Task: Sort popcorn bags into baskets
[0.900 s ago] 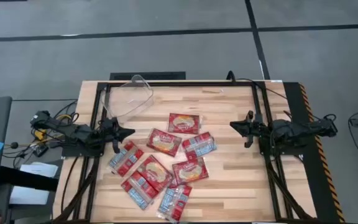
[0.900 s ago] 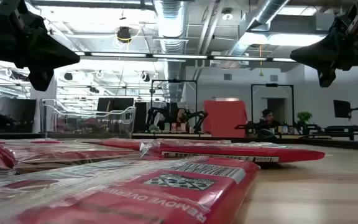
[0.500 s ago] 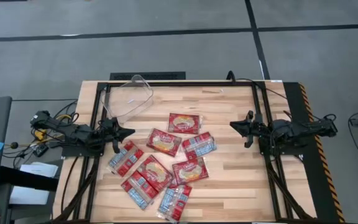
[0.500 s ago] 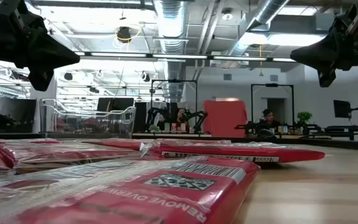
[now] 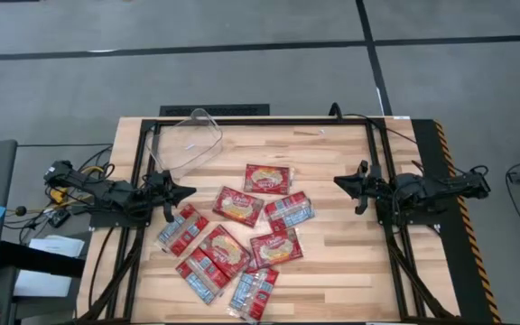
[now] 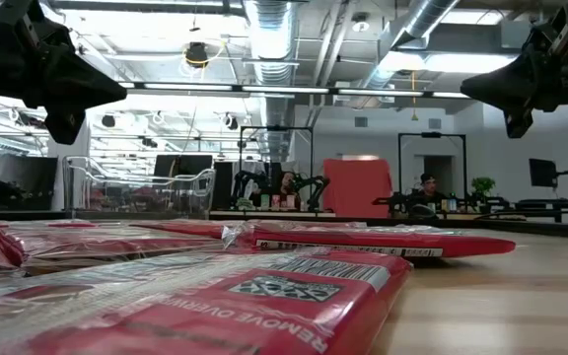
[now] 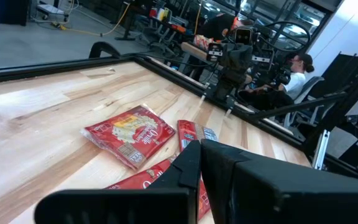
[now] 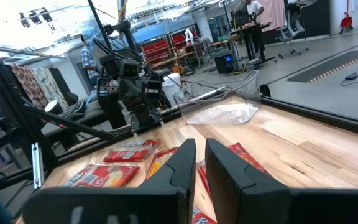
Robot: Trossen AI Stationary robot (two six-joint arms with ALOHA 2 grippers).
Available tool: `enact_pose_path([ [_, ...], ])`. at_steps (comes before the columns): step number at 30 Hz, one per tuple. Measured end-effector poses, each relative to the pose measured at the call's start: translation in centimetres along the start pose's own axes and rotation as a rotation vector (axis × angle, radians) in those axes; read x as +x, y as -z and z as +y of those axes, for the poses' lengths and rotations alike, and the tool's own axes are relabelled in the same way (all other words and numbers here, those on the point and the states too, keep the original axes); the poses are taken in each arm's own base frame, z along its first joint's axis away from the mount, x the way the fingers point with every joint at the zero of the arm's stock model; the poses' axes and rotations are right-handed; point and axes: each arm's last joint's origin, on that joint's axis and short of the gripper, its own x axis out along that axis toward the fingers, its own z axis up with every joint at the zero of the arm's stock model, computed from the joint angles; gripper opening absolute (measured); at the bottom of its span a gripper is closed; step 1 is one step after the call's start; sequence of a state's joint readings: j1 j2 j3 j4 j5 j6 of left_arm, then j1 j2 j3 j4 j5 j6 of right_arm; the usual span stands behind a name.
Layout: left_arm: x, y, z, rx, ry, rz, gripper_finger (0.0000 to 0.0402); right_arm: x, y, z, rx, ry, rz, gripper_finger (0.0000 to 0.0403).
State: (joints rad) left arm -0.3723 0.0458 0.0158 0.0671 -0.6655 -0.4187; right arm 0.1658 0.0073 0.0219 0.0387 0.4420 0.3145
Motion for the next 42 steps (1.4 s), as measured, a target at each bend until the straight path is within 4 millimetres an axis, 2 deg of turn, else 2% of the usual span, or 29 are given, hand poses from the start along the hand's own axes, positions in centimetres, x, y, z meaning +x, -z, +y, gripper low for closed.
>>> enact_pose_path([
  [23, 0.0, 0.0, 0.01, -0.001, -0.003, -0.001, 0.0, 0.0, 0.0, 0.0, 0.0, 0.0, 0.0, 0.0063],
  [26, 0.0, -0.05, 0.14, -0.001, -0.047, -0.02, 0.0, 0.0, 0.0, 0.0, 0.0, 0.0, 0.0, 0.0063],
  [30, 0.0, -0.05, 0.19, -0.089, -0.059, -0.028, 0.0, 0.0, 0.0, 0.0, 0.0, 0.0, 0.0, 0.0063],
  [35, 0.0, -0.01, 0.06, -0.28, -0.016, -0.009, 0.0, 0.0, 0.0, 0.0, 0.0, 0.0, 0.0, 0.0063],
  [42, -0.01, -0.12, 0.31, -0.361, -0.094, -0.062, 0.0, 0.01, -0.04, -0.04, 0.0, 0.006, -0.005, 0.0063],
])
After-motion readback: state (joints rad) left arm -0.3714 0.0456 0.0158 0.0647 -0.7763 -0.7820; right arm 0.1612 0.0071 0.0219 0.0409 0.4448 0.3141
